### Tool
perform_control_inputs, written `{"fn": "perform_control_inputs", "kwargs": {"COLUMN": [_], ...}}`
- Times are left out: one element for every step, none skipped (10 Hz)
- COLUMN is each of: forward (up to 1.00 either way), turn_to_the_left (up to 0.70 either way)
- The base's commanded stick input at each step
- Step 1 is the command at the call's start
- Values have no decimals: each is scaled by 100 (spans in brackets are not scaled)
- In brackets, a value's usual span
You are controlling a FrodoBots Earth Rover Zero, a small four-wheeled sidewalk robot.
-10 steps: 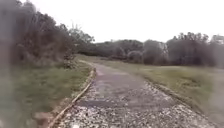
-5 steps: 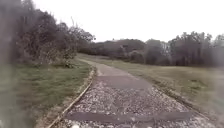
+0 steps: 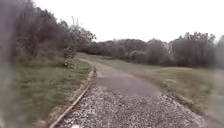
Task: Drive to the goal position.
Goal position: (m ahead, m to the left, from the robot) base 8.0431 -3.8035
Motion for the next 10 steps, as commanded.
{"fn": "perform_control_inputs", "kwargs": {"forward": [70, 70, 70, 70, 70, 70, 70, 70, 70, 70], "turn_to_the_left": [0, 0, 0, 0, 0, 0, 0, -35, -35, -35]}}
